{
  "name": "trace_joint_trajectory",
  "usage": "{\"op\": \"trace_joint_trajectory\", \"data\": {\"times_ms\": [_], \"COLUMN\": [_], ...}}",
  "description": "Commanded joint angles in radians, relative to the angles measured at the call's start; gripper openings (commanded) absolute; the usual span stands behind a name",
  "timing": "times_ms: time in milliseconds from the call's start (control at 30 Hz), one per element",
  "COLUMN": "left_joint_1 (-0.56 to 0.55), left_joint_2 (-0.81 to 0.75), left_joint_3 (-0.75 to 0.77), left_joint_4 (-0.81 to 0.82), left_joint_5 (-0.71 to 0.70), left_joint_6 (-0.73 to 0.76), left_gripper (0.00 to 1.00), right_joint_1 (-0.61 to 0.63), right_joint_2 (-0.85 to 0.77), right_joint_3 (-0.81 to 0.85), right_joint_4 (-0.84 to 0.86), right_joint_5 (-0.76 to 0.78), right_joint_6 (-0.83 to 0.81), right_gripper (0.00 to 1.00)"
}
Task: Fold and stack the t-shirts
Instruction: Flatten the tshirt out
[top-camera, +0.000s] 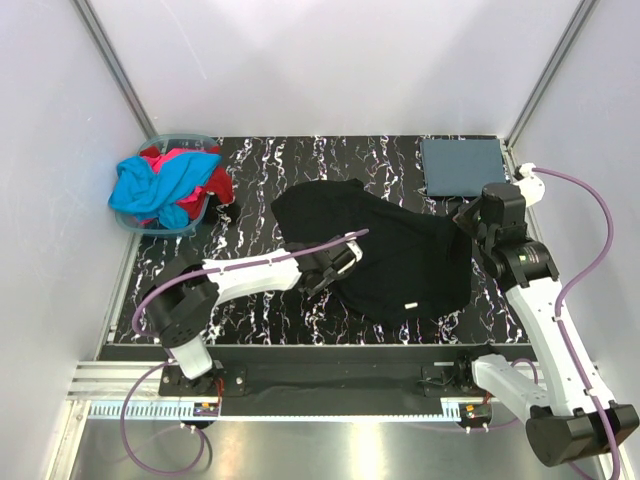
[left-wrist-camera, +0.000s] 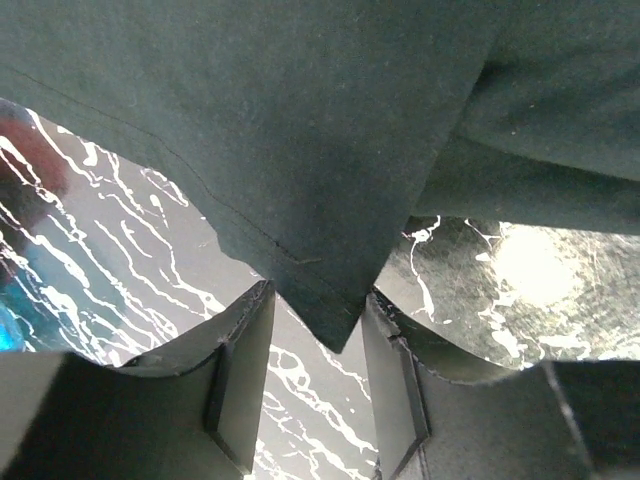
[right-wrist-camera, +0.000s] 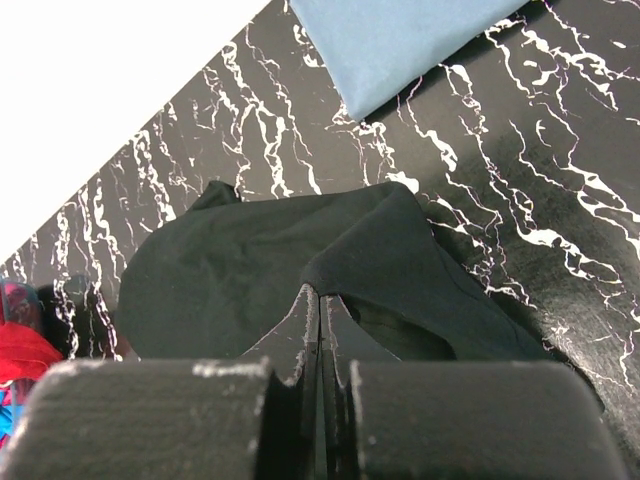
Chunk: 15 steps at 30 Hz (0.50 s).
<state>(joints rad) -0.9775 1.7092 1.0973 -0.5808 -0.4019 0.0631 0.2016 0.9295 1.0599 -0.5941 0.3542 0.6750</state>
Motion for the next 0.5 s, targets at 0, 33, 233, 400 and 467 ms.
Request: {"op": "trace_joint_trajectory", "data": {"times_ms": [0, 33, 233, 400, 467], "left_joint_1": [-0.012, -0.012, -0.015, -0.015, -0.015], "left_joint_2": [-0.057, -0.060, -0.043, -0.014, -0.008], "left_joint_3": [0.058, 0.067, 0.088, 0.084, 0.079], "left_joint_4": [-0.010, -0.020, -0.043, -0.048, -0.048], "left_joint_5": [-0.046, -0.049, -0.058, -0.066, -0.060], "left_joint_6": [0.020, 0.021, 0.023, 0.027, 0.023], "left_gripper": [0.44, 0.44, 0.44, 0.43, 0.42], "right_joint_1": [-0.002, -0.002, -0.002, -0.002, -0.002], "right_joint_2": [0.018, 0.020, 0.032, 0.032, 0.029], "right_joint_3": [0.012, 0.014, 0.014, 0.015, 0.012], "right_joint_4": [0.050, 0.051, 0.062, 0.065, 0.065], "right_joint_5": [-0.011, -0.009, -0.018, -0.020, -0.018], "right_joint_6": [-0.002, 0.001, 0.006, 0.005, 0.008], "right_gripper": [0.00, 0.00, 0.00, 0.00, 0.00]}}
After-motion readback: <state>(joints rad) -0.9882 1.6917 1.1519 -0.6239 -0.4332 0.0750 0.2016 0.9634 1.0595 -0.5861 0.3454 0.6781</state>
